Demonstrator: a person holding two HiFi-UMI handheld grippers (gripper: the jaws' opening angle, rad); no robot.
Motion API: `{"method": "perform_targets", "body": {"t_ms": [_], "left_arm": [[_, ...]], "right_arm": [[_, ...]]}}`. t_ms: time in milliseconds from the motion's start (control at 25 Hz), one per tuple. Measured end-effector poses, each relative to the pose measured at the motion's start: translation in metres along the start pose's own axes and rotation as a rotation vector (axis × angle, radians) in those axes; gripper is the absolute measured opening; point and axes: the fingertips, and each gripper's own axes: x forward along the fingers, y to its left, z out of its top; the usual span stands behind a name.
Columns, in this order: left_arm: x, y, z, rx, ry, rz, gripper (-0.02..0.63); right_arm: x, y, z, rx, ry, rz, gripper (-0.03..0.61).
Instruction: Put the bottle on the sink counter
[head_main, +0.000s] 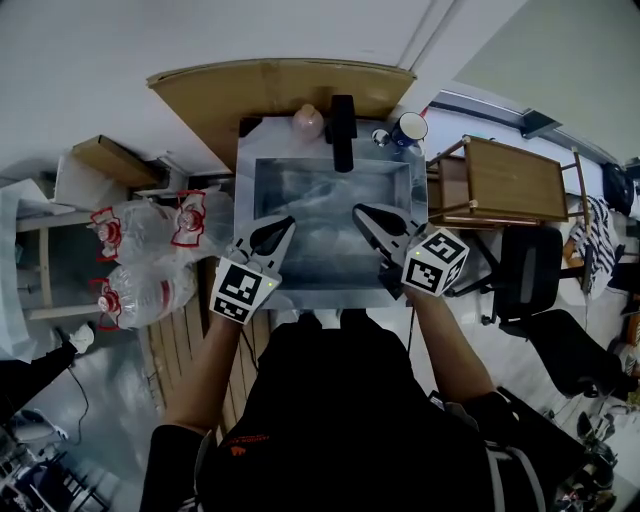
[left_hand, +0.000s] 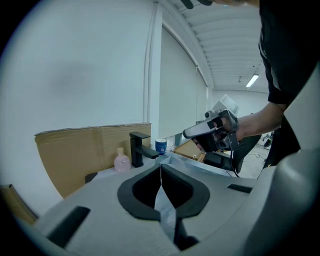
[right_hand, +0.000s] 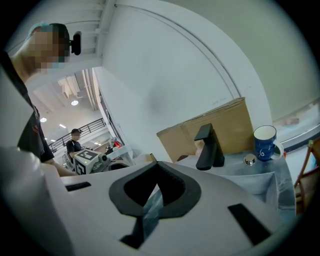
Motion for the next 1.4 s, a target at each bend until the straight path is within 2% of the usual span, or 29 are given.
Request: {"method": "perform_targets", "body": {"t_ms": [560, 1400], "left_arm": [[-0.018, -0.017, 0.012, -0.014, -0.052, 0.031, 0.018], [-0.02, -0.026, 0.013, -0.023, -0.055, 0.039, 0.018]], "right_arm": [[-0.016, 0.024, -0.009, -0.023, 0.006, 0.015, 0.0], [-0.023, 0.028, -0.013, -0.026, 0.001, 0.013, 0.0]]}}
